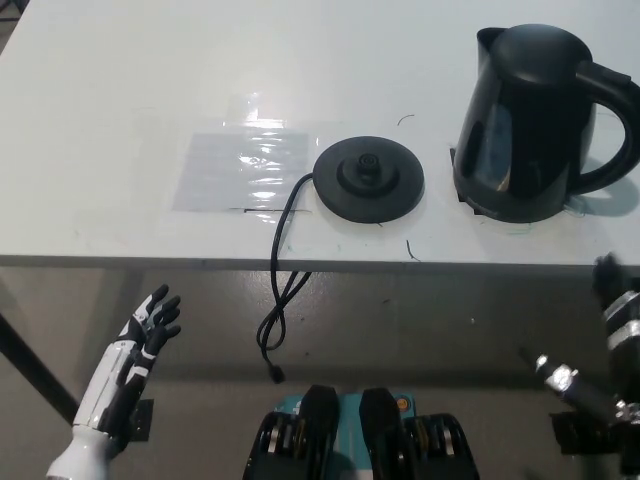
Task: A kettle and its base are kept separately on the desk infront of the robot and the robot uses its right hand to lift the kettle by its handle and places it on its base to align it correctly.
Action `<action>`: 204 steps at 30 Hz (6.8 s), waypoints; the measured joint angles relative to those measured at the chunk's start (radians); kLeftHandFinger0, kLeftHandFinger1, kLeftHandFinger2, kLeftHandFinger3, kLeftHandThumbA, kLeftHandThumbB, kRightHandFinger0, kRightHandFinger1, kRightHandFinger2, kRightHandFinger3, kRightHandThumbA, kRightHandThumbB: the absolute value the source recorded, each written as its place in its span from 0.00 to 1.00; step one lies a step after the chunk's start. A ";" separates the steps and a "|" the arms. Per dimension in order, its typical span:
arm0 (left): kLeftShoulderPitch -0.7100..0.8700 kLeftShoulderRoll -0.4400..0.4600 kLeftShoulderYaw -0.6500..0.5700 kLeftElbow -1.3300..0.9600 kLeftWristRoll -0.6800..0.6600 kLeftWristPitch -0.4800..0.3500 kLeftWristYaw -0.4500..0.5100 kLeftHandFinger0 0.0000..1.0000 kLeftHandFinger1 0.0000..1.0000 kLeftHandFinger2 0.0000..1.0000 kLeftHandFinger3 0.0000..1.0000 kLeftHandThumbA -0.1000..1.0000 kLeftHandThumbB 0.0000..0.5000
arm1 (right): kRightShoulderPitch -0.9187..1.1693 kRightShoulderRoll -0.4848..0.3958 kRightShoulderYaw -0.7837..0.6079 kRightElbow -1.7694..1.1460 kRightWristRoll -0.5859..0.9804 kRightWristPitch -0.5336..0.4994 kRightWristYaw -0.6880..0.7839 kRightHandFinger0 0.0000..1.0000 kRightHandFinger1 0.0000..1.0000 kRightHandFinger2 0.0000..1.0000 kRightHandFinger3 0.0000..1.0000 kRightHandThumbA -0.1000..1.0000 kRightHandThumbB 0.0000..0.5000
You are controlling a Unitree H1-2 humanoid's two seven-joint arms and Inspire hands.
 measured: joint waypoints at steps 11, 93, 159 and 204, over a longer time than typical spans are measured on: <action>0.000 0.000 0.000 -0.007 -0.003 -0.001 -0.008 1.00 1.00 1.00 1.00 0.88 0.31 | -0.196 -0.176 -0.073 -0.148 0.125 0.177 0.021 1.00 1.00 1.00 1.00 1.00 0.63; 0.001 0.009 0.029 -0.012 -0.032 -0.028 -0.036 1.00 1.00 1.00 1.00 0.91 0.26 | -0.683 -0.204 -0.159 0.632 0.124 0.287 -0.072 0.00 0.26 0.65 0.69 0.00 0.33; 0.003 0.011 0.025 -0.010 -0.033 -0.029 -0.038 1.00 1.00 1.00 1.00 0.87 0.23 | -0.833 0.094 -0.068 0.500 0.068 0.335 -0.192 0.00 0.33 0.67 0.74 0.00 0.15; -0.001 0.013 0.021 -0.011 -0.032 -0.026 -0.038 1.00 1.00 1.00 1.00 0.86 0.24 | -0.885 0.105 -0.043 0.705 -0.029 0.305 -0.275 0.00 0.34 0.71 0.75 0.00 0.22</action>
